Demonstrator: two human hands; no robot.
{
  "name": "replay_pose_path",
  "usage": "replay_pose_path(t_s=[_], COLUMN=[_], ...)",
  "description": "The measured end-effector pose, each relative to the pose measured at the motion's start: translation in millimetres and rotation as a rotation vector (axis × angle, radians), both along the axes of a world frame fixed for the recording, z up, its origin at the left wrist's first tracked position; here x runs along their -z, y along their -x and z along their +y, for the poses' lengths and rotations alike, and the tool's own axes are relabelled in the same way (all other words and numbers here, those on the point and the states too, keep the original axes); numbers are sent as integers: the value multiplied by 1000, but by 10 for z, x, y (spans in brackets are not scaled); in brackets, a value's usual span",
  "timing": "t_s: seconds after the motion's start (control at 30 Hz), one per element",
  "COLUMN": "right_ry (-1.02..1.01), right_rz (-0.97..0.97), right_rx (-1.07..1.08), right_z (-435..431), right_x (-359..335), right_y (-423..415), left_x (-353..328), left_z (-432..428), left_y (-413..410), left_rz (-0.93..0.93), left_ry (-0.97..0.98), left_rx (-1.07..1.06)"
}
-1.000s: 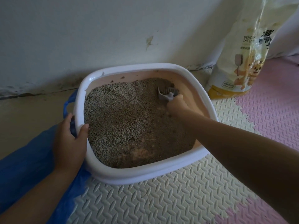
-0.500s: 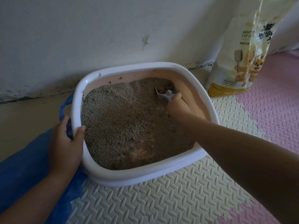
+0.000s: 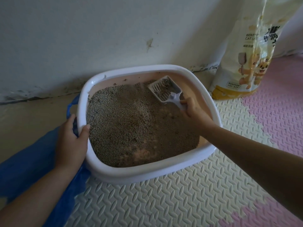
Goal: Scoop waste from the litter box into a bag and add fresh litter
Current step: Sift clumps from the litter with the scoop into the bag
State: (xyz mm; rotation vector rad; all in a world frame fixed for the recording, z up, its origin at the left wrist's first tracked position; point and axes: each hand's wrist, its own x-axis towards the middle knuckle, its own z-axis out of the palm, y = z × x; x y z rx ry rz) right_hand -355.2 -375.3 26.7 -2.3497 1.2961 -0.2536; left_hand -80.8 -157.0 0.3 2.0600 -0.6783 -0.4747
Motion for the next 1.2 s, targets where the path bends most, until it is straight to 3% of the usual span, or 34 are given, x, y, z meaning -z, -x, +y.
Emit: replay_pose_path(t_s=[0.1, 0.27, 0.57, 0.9, 1.2], right_ry=[89, 84, -77, -3, 59], right_rz=[-104, -69, -102, -123, 146], right_rx=[-203, -292, -177, -83, -94], right_z=[109, 166, 89, -108, -375], right_x=[-75, -151, -220, -321, -480], right_y=[164, 339, 438, 609, 985], left_x=[-3, 23, 37, -56, -8], left_z=[8, 17, -4, -7, 4], left_y=[-38, -67, -75, 0, -51], left_rz=[-26, -82, -141, -177, -170], left_ry=[-58, -92, -81, -122, -115], left_rx=[16, 34, 70, 54, 70])
